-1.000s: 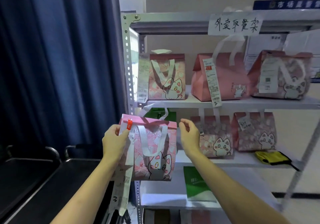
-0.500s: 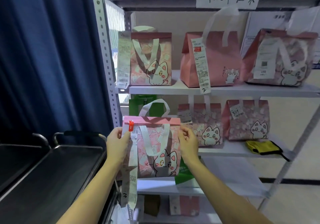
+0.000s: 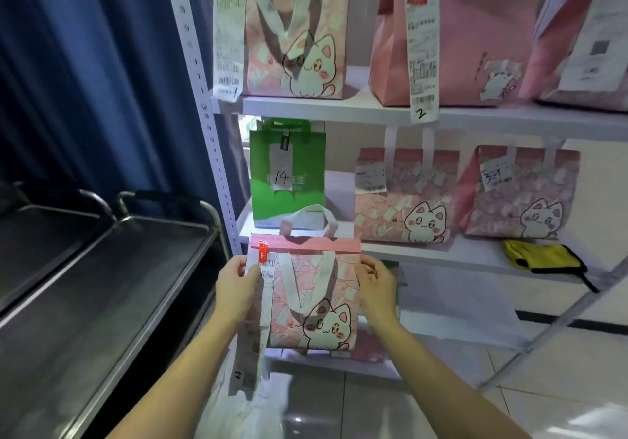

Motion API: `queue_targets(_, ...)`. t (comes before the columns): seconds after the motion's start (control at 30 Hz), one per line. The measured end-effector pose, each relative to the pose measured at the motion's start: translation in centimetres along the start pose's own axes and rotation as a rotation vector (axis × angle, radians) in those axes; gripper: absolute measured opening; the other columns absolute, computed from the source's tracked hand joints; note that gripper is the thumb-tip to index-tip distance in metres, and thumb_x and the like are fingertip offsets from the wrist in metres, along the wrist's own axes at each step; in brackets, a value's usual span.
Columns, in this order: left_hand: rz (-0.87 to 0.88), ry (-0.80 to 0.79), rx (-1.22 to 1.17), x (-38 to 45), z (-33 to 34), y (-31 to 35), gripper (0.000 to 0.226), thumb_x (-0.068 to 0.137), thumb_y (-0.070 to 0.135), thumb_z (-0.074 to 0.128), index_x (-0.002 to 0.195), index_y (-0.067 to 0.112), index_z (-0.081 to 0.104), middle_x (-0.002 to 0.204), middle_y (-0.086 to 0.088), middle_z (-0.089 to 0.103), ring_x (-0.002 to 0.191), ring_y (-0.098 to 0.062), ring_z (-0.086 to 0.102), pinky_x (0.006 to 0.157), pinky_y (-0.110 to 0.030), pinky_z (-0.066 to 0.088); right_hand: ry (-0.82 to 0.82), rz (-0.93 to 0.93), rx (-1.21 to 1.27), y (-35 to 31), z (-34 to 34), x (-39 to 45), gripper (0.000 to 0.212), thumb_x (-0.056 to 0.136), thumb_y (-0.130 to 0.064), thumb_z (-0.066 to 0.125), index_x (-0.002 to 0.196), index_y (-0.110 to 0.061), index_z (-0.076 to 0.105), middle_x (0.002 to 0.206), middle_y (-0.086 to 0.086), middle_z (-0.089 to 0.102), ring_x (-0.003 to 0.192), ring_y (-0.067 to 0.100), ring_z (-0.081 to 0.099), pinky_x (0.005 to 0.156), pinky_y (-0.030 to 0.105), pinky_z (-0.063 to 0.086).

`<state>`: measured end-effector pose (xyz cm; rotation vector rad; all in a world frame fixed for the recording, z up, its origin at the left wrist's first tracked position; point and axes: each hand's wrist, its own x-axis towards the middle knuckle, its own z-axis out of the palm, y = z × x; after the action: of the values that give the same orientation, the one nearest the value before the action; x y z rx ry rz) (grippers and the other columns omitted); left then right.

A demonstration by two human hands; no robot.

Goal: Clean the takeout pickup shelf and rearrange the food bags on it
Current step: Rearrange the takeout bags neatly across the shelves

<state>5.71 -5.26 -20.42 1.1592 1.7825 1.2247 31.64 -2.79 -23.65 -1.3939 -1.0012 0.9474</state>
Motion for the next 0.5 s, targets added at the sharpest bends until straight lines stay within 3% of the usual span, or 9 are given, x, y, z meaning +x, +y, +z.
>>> queue_targets(0.3,-0.049,-0.072,-0.050,-0.7,1.6,1.2,0.019,0.094,0.025,0.066,0.089,0.007,0.070,0.085,-0.009,0.076,0.086,-0.037,0.073,0.079,-0.054,0.062,0.011,0.029,0.034,1.2,-1.4,0.8,0.009,0.101,-0.018,0.064,0.109,-0.018,0.069,0.099,0.004,0.074,0.090,0.020,0.069,0.073,0.028,0.056)
queue_targets(0.37,-0.037,-0.102,-0.066,-0.7,1.8,1.8,0.020,0.096,0.024,0.066,0.090,0.005,0.070,0.085,-0.008,0.076,0.083,-0.032,0.075,0.076,-0.048,0.064,0.016,0.007,0.052,0.9,-1.6,0.9,0.011,0.102,-0.021,0.064,0.111,-0.018,0.069,0.096,0.006,0.074,0.087,0.022,0.071,0.073,0.032,0.058)
queue_targets(0.5,-0.010,-0.125,-0.079,-0.8,2.1,2.9,0.017,0.097,0.019,0.066,0.089,0.005,0.071,0.082,-0.005,0.077,0.079,-0.026,0.076,0.069,-0.036,0.063,0.032,-0.018,0.053,0.4,-1.9,1.1,0.015,0.103,-0.018,0.062,0.117,-0.019,0.068,0.086,0.004,0.073,0.074,0.013,0.068,0.062,0.021,0.053)
